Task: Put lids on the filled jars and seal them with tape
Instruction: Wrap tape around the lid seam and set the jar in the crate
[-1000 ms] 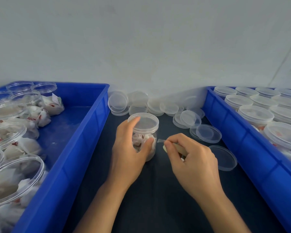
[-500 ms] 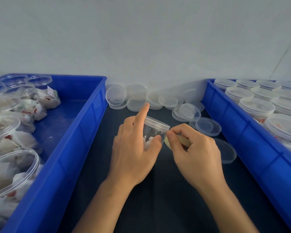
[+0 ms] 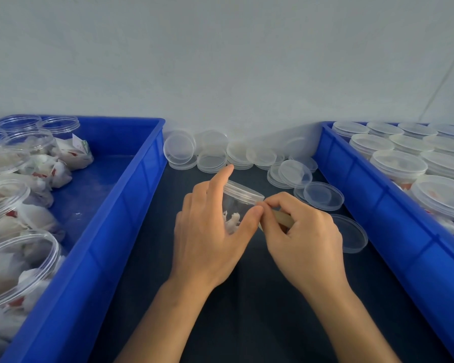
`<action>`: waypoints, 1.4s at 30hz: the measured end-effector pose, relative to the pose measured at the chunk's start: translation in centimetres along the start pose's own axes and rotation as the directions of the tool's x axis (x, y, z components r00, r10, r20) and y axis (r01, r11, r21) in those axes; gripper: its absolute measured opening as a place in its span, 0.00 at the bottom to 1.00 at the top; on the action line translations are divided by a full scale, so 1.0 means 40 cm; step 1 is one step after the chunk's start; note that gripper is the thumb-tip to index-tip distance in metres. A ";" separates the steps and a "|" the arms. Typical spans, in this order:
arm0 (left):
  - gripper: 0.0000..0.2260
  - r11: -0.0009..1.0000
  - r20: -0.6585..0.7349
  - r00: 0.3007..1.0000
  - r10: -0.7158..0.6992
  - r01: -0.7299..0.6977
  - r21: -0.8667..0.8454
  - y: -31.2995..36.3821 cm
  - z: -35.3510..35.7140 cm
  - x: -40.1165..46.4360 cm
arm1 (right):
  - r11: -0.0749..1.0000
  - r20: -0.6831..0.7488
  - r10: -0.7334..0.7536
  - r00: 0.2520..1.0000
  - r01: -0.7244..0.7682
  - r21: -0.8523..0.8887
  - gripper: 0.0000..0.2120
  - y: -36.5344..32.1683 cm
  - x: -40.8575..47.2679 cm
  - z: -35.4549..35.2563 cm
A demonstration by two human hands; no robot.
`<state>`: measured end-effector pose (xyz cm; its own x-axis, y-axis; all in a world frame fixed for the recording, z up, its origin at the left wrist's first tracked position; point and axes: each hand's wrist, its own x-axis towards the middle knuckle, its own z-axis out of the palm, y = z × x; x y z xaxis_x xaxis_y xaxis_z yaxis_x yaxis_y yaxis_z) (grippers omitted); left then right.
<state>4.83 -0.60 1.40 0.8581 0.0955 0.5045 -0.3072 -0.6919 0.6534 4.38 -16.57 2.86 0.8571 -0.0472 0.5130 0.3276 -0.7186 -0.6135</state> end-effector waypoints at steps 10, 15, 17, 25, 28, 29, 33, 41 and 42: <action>0.33 1.000 -0.013 1.000 -0.014 0.014 -0.001 -0.002 0.001 0.001 | 0.999 -0.027 -0.040 0.999 0.039 -0.038 0.05 -0.010 -0.003 -0.004; 0.35 0.999 -0.002 0.999 -0.036 0.036 -0.023 -0.005 -0.003 0.004 | 0.998 -0.031 -0.047 0.998 0.046 -0.041 0.06 -0.011 -0.005 -0.007; 0.35 0.999 0.002 1.000 -0.030 0.030 -0.018 -0.005 -0.003 0.003 | 0.998 -0.028 -0.047 0.998 0.046 -0.043 0.06 -0.011 -0.004 -0.008; 0.34 1.000 -0.006 1.000 -0.018 0.018 0.000 -0.001 0.001 0.002 | 0.996 -0.052 -0.074 0.996 0.071 -0.060 0.03 -0.015 -0.004 -0.006; 0.34 1.000 -0.008 1.000 -0.015 0.015 0.004 0.000 0.003 0.003 | 0.996 -0.055 -0.073 0.996 0.069 -0.060 0.03 -0.015 -0.004 -0.004; 0.34 1.000 -0.008 1.000 -0.014 0.014 0.005 0.001 0.004 0.003 | 0.996 -0.056 -0.072 0.996 0.069 -0.062 0.03 -0.014 -0.004 -0.004; 0.34 1.000 -0.008 1.000 -0.009 0.009 0.011 0.002 0.004 0.003 | 0.996 -0.072 -0.072 0.995 0.067 -0.064 0.03 -0.014 -0.005 -0.002; 0.29 1.000 -0.015 1.000 -0.012 0.012 0.015 -0.001 0.007 0.005 | 0.994 -0.088 -0.079 0.993 0.071 -0.088 0.06 -0.011 -0.005 0.007; 0.29 1.000 -0.013 1.000 -0.010 0.011 0.013 -0.002 0.007 0.006 | 0.993 -0.088 -0.081 0.993 0.072 -0.092 0.07 -0.011 -0.006 0.008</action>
<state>5.16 -0.72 1.30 0.8556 0.1122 0.5053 -0.2929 -0.6999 0.6515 4.17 -16.03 2.83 0.7896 -0.0500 0.6116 0.3508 -0.7809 -0.5168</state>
